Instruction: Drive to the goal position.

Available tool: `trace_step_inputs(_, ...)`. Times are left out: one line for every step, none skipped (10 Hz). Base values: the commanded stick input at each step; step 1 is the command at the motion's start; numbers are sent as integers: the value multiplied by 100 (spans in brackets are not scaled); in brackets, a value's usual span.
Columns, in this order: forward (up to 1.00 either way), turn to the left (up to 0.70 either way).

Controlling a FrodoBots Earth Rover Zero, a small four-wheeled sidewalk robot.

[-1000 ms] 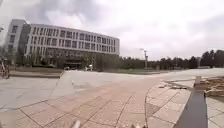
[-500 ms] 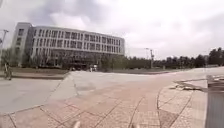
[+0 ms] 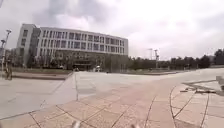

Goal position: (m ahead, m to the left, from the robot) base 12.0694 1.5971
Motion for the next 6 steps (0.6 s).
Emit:
trace_step_inputs(70, 1)
trace_step_inputs(70, 2)
trace_step_inputs(70, 5)
trace_step_inputs(70, 12)
trace_step_inputs(70, 21)
trace_step_inputs(70, 35)
